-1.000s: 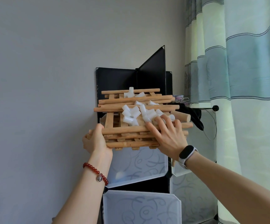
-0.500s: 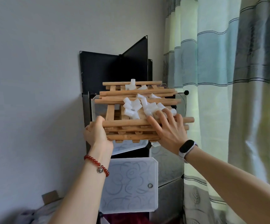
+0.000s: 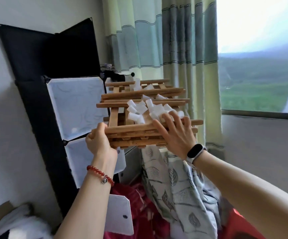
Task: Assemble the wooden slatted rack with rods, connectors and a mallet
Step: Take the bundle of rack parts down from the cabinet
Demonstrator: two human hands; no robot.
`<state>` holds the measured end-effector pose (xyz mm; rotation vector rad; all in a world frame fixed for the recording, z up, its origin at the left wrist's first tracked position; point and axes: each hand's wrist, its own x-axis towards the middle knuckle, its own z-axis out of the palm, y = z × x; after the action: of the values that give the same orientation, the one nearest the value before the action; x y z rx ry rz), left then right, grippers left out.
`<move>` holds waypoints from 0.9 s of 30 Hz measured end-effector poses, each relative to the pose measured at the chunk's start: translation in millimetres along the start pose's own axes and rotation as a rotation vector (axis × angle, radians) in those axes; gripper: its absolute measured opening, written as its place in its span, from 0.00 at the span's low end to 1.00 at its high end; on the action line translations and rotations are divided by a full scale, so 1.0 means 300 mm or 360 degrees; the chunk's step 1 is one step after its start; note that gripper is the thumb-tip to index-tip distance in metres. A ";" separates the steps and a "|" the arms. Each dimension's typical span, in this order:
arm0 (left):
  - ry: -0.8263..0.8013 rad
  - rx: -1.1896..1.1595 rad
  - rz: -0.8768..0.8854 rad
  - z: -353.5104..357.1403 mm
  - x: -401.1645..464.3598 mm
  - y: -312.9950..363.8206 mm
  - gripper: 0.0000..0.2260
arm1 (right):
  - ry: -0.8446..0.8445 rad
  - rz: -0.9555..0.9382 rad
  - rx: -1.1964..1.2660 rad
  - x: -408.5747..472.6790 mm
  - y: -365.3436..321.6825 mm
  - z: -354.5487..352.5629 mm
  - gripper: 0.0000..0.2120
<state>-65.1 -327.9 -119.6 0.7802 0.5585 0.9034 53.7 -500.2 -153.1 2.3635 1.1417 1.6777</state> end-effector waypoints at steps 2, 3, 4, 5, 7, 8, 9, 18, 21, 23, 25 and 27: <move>-0.0056 -0.0003 -0.0074 -0.015 -0.089 -0.027 0.20 | -0.0037 0.0049 -0.0073 -0.086 0.023 -0.082 0.23; -0.0085 0.0002 -0.0123 -0.019 -0.149 -0.045 0.19 | -0.0066 0.0077 -0.0133 -0.137 0.044 -0.142 0.23; -0.0100 0.0007 -0.0152 -0.021 -0.189 -0.059 0.19 | -0.0101 0.0086 -0.0167 -0.173 0.059 -0.184 0.24; -0.0115 0.0009 -0.0186 -0.024 -0.240 -0.078 0.18 | -0.0137 0.0100 -0.0209 -0.222 0.079 -0.235 0.24; -0.0161 0.0030 -0.0264 -0.038 -0.349 -0.117 0.19 | -0.0174 0.0120 -0.0314 -0.322 0.110 -0.332 0.25; -0.0189 0.0047 -0.0288 -0.047 -0.401 -0.141 0.20 | -0.0179 0.0138 -0.0363 -0.372 0.124 -0.383 0.24; -0.0210 0.0055 -0.0310 -0.055 -0.447 -0.163 0.20 | -0.0182 0.0157 -0.0407 -0.418 0.134 -0.429 0.24; -0.0298 0.0129 -0.0636 -0.189 -0.875 -0.385 0.09 | -0.0426 0.0237 -0.0575 -0.903 0.171 -0.801 0.22; -0.0367 0.0191 -0.0737 -0.223 -0.980 -0.459 0.09 | -0.0569 0.0345 -0.0608 -1.039 0.168 -0.892 0.23; -0.0400 0.0237 -0.0795 -0.246 -1.034 -0.516 0.09 | -0.0640 0.0390 -0.0649 -1.128 0.161 -0.940 0.21; -0.0435 0.0280 -0.0878 -0.276 -1.086 -0.584 0.09 | -0.0693 0.0438 -0.0710 -1.221 0.142 -0.980 0.21; -0.0457 0.0291 -0.0951 -0.310 -1.131 -0.663 0.10 | -0.0748 0.0520 -0.0740 -1.322 0.123 -1.009 0.24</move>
<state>-210.9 -660.4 -297.0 0.8262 0.5785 0.1868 -236.7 -867.0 -331.0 2.5023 0.2692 1.1665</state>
